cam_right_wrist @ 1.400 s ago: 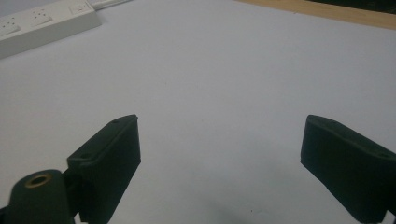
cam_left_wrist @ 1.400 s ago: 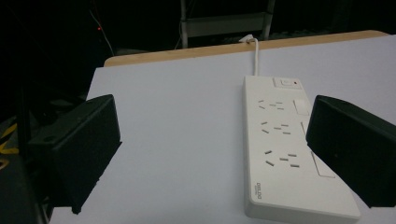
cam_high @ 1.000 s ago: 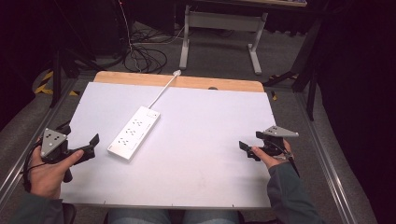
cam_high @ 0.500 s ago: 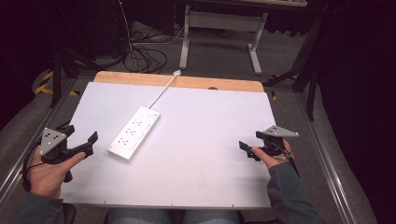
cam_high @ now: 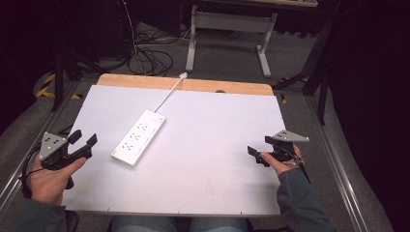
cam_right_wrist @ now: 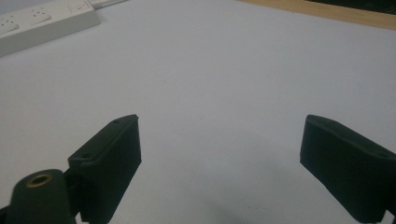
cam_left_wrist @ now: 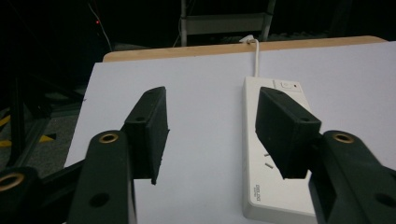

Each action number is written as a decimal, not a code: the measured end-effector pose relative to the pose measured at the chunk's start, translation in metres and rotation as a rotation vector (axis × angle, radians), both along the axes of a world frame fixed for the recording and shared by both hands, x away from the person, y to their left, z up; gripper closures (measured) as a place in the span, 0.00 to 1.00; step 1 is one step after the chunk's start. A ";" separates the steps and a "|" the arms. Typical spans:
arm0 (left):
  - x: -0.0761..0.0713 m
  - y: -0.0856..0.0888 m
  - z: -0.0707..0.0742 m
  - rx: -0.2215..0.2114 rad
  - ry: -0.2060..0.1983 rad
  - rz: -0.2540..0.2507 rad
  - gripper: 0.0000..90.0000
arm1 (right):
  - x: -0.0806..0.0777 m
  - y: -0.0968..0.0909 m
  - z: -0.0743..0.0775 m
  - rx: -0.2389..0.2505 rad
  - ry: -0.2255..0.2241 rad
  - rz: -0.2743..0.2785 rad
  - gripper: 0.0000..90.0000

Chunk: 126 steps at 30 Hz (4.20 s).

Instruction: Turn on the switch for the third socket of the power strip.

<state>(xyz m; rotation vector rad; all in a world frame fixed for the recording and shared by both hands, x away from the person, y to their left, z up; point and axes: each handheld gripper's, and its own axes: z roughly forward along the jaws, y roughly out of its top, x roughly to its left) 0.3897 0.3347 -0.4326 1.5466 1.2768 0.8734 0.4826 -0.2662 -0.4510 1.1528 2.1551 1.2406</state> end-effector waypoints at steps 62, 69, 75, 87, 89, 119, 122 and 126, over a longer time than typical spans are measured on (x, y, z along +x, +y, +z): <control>0.014 -0.021 0.005 0.019 0.004 -0.106 1.00 | -0.002 0.000 0.000 -0.001 0.001 0.000 0.15; 0.020 -0.030 0.005 0.043 0.018 -0.134 1.00 | -0.002 0.000 0.000 -0.003 0.005 -0.001 0.15; 0.024 -0.035 0.003 0.056 0.034 -0.153 1.00 | -0.003 -0.001 0.000 -0.001 -0.001 0.000 0.15; 0.030 -0.042 0.004 0.059 0.034 -0.163 1.00 | -0.002 0.000 0.000 -0.013 0.003 -0.002 0.15; 0.030 -0.043 0.003 0.064 0.035 -0.167 1.00 | -0.002 0.000 0.000 -0.014 0.001 -0.002 0.15; 0.039 -0.061 -0.002 0.111 0.092 -0.259 1.00 | 0.000 0.001 -0.001 -0.021 0.007 -0.005 0.15; 0.041 -0.064 -0.002 0.113 0.097 -0.268 1.00 | 0.000 0.001 -0.001 -0.020 0.006 -0.007 0.15; 0.042 -0.066 -0.003 0.114 0.108 -0.277 1.00 | 0.000 0.001 -0.002 -0.022 0.006 -0.004 0.15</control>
